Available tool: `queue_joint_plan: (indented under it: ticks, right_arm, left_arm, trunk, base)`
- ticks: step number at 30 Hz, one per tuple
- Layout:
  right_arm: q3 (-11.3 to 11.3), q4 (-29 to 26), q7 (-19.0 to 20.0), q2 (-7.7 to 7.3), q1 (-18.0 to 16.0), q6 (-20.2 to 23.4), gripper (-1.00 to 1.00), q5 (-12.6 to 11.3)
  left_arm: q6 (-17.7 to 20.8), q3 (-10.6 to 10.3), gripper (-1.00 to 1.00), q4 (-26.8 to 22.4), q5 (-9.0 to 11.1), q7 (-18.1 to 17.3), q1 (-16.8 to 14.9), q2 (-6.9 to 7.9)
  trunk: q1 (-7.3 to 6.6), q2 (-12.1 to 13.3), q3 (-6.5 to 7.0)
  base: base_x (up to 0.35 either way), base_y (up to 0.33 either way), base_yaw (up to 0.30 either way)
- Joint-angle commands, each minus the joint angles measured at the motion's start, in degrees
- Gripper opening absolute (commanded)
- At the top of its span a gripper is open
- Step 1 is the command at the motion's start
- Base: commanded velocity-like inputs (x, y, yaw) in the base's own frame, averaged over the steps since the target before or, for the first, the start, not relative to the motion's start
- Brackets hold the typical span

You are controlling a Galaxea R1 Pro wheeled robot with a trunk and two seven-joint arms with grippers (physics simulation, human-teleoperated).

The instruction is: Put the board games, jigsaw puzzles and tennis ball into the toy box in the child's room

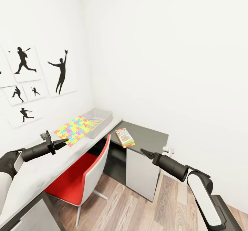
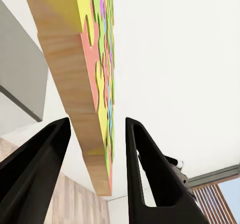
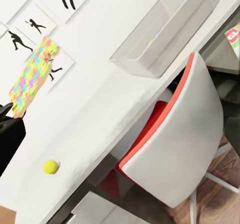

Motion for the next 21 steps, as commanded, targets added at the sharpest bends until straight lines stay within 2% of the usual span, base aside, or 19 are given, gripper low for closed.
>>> queue_joint_plan:
  ticks: [1,10,12,15,21]
  right_arm:
    - [0.0,-0.02,0.11,-0.01,-0.06,0.19,1.0,0.01]
    - [-0.09,-0.25,-0.12,0.28,-0.4,1.55,1.0,-0.1]
    - [-0.19,-0.27,-0.42,0.56,-0.79,3.42,1.0,-0.07]
    - [-0.19,-0.28,-0.73,0.75,-2.5,8.69,1.0,-0.01]
    - [-0.48,-0.22,-0.85,0.13,-3.01,10.65,1.0,0.07]
  left_arm:
    - [0.57,0.11,-1.0,0.01,-0.13,-0.24,-0.06,-0.01]
    - [0.54,0.16,-1.0,0.01,-0.13,-0.24,-0.06,0.03]
    - [0.54,0.16,-1.0,0.01,-0.13,-0.24,-0.06,0.01]
    - [0.54,0.12,-1.0,0.01,-0.13,-0.17,-0.06,-0.02]
    - [0.54,0.11,-1.0,0.01,-0.13,-0.15,-0.06,-0.09]
  trunk:
    - [0.06,-0.13,-0.14]
    - [0.06,-0.13,-0.14]
    - [0.06,-0.13,-0.14]
    - [0.06,-0.13,-0.14]
    - [0.06,-0.13,-0.14]
  base:
    - [0.289,-0.072,0.0]
    - [0.31,-0.08,0.0]
    - [0.315,-0.082,0.0]
    - [0.318,-0.042,0.0]
    - [0.326,-0.006,0.0]
